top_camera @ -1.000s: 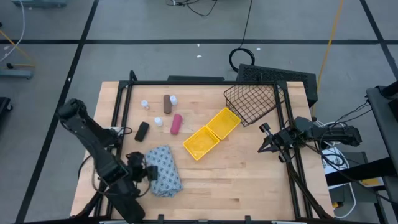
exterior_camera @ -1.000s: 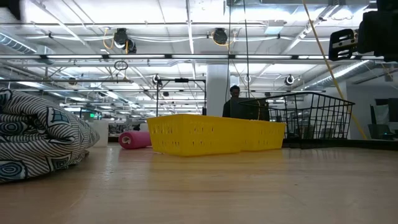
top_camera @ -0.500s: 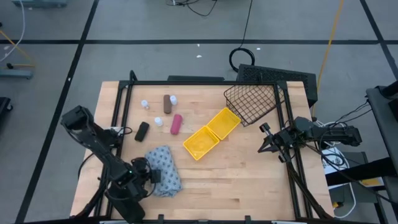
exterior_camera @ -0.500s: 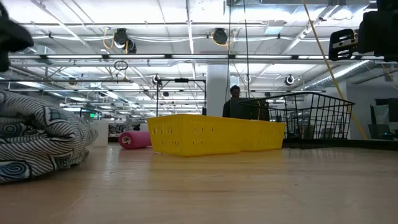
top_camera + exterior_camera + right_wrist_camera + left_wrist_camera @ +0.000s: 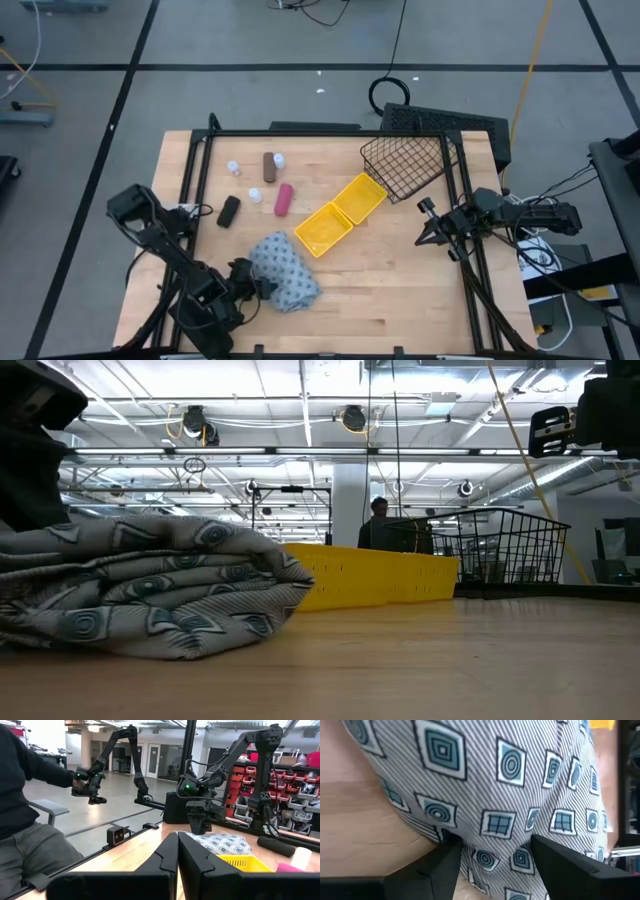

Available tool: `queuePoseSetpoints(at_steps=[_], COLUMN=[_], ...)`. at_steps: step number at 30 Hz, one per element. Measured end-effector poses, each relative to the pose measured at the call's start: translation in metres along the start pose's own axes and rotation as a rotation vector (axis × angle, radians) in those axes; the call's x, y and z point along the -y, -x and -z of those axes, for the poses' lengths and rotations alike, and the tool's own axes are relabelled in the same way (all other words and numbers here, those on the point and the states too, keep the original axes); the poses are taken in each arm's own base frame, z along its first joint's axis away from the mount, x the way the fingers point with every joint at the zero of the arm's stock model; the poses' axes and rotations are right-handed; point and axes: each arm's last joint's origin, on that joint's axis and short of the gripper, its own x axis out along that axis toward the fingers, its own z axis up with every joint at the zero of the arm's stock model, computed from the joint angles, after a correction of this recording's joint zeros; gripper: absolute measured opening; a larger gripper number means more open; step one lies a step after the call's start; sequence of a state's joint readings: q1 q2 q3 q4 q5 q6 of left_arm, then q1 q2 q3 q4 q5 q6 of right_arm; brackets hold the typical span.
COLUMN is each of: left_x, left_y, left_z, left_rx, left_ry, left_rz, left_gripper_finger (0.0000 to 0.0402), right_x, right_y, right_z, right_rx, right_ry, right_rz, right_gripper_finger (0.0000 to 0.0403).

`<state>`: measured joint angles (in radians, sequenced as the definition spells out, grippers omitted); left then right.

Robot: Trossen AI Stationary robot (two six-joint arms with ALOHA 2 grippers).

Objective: Pick & place medical supplies in basket/bin
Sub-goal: Put the hospital gown into the black wire basket

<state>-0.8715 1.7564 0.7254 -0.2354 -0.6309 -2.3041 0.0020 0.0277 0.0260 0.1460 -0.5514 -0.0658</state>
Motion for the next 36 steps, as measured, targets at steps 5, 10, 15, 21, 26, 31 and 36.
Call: queuePoseSetpoints(at_steps=[5,10,15,21,26,31,36], left_x=[0.0,-0.002,-0.003,-0.005,-0.004,-0.004,-0.007], left_y=[-0.002,-0.002,-0.002,-0.002,0.0,0.003,0.01], left_z=[0.0,-0.001,-0.002,-0.002,0.005,0.012,0.022], left_rx=[0.025,0.034,0.032,0.0,-0.061,-0.145,-0.245], left_ry=[0.022,0.006,-0.018,-0.157,-0.392,-0.521,-0.538], left_rz=[0.024,0.01,-0.012,-0.042,-0.012,0.007,0.018], left_gripper_finger=[0.0241,0.0171,0.0075,0.002,0.0032,0.0014,0.0018], right_x=[0.0,0.0,0.0,0.0,0.0,0.0,0.0], right_y=[0.0,0.0,0.0,0.0,0.0,0.0,0.0], right_z=[0.0,0.0,0.0,0.0,0.0,0.0,0.0], right_rx=[0.0,0.0,0.0,0.0,0.0,0.0,0.001], right_ry=[0.0,0.0,0.0,0.0,0.0,0.0,0.0], right_rz=[0.0,0.0,0.0,0.0,0.0,0.0,0.0], right_gripper_finger=[0.0,0.0,0.0,0.0,0.0,0.0,0.0])
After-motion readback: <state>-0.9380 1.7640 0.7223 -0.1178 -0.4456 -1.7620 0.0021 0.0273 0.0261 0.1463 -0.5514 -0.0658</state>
